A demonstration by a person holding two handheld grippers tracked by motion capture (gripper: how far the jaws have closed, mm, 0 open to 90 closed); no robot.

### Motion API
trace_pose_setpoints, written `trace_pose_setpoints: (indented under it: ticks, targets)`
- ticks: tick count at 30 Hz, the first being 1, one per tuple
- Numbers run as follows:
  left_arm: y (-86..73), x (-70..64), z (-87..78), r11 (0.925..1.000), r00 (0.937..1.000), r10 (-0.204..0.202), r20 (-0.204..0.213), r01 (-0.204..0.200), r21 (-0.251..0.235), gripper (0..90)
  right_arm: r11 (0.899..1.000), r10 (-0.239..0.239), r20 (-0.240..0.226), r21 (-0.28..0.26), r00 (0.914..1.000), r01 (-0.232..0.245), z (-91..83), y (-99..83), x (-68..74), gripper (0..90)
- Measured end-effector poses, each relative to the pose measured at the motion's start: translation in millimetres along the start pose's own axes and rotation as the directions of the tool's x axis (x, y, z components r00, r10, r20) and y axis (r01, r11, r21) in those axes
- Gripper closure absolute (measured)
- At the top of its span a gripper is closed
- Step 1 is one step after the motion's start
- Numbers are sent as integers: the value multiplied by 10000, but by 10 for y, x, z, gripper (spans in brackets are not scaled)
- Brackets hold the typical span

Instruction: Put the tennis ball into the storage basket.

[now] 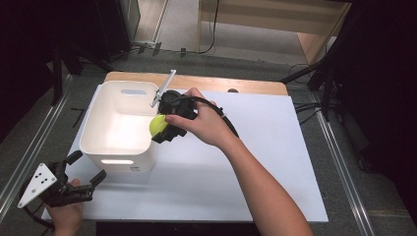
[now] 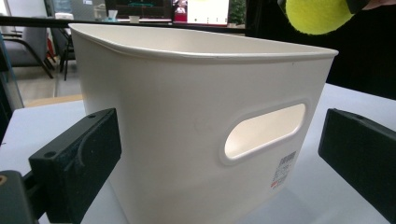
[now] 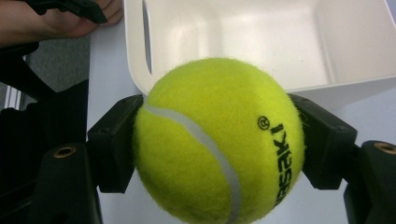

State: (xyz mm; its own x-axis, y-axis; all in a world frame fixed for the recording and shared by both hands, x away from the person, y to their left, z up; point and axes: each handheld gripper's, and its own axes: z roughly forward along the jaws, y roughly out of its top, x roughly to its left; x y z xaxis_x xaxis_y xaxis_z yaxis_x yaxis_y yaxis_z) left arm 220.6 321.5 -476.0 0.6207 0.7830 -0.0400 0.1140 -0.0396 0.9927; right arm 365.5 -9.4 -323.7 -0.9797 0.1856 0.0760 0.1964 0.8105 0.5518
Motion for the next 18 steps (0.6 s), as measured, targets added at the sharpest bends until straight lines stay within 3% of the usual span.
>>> trace_pose_setpoints:
  ticks: [18]
  targets:
    - [3,-1,-3,10000,10000,21,-23,-21,32,0,9997,-230,-149,-60,9996,229,112,194,33,235]
